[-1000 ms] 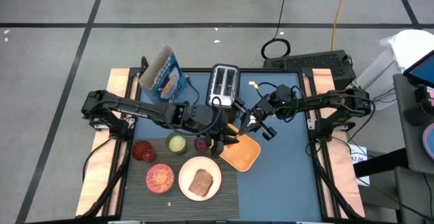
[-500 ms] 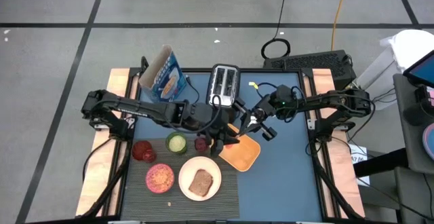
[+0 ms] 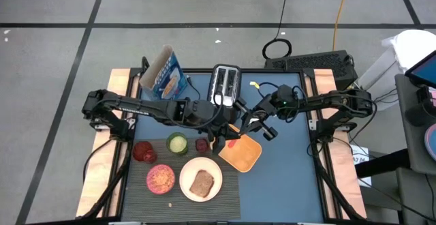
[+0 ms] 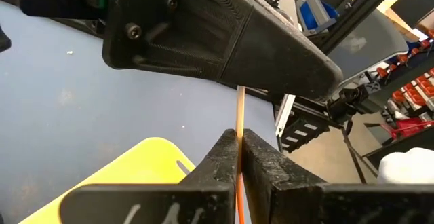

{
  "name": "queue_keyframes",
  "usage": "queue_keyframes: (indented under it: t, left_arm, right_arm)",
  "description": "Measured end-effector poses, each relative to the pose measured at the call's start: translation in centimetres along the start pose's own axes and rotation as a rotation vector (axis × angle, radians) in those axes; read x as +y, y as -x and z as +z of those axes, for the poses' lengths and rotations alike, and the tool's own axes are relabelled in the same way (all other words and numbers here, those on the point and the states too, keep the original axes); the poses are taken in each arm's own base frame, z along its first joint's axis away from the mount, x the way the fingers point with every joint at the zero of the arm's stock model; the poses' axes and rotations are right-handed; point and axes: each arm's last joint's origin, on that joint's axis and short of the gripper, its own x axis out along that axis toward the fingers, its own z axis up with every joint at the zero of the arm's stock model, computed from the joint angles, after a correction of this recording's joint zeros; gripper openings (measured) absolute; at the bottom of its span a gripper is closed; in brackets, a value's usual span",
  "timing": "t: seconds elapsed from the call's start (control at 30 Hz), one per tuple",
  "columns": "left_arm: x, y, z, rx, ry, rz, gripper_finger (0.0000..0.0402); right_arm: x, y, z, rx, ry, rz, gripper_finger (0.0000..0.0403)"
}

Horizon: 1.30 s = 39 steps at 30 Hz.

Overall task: Arrange a breakfast setting
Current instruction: Put the orange spoon on the gray table mat to the left of the red bowl

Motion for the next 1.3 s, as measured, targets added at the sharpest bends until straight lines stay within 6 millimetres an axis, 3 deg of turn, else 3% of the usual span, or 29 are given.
queue_keyframes:
  t: [0.4,0.93,1.13,1.3]
  left_arm:
    - [0.1,0.0,0.0,0.0,0.001,0.01,0.0007]
    - [-0.1,0.0,-0.2,0.008,0.019,0.01,0.0007]
    - [-0.2,0.0,-0.2,0.008,0.023,0.008,0.0007]
    - [-0.3,0.3,0.0,0.002,0.026,0.005,0.0007]
  right_arm:
    - [0.0,0.0,-0.1,0.005,-0.029,-0.003,0.0021]
    - [-0.7,0.9,0.1,0.009,-0.094,-0.04,0.0232]
    - [-1.2,1.8,0.2,0.012,-0.156,-0.072,0.0273]
    - [-1.5,2.3,0.3,0.013,-0.167,-0.091,0.0283]
